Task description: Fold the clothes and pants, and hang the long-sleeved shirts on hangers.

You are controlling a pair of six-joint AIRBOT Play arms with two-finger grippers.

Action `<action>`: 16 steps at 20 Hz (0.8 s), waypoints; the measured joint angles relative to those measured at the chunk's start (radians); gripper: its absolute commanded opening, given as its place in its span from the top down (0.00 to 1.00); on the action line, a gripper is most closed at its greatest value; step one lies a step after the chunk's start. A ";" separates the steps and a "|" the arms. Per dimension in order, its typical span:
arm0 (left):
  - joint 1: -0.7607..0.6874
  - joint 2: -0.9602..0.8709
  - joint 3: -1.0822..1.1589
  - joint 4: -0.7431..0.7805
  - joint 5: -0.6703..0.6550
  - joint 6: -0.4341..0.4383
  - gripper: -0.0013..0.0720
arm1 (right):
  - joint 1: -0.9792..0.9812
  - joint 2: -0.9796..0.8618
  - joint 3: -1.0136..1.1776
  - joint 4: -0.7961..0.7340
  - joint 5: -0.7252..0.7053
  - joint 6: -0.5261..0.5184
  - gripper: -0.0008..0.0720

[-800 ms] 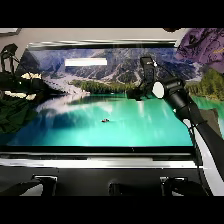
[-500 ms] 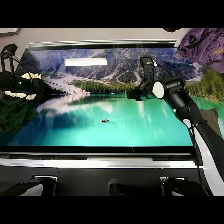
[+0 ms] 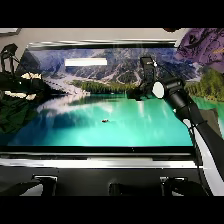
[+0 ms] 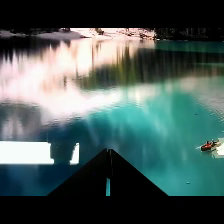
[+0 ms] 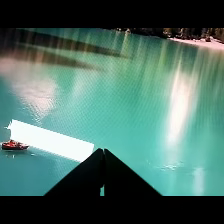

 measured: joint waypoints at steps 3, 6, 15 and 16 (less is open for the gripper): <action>0.000 0.000 0.000 0.000 0.000 0.000 0.96 | 0.000 0.000 0.000 0.000 0.000 0.000 0.95; 0.000 0.000 0.000 -0.005 0.000 -0.003 0.00 | 0.000 0.000 0.000 0.000 0.000 0.000 0.95; 0.283 -0.038 -0.069 0.213 0.084 -0.239 0.00 | 0.000 0.000 0.000 0.002 0.026 0.000 0.95; 0.329 -0.054 -0.089 0.216 0.113 -0.249 0.00 | 0.000 0.000 0.000 0.002 0.033 0.000 0.95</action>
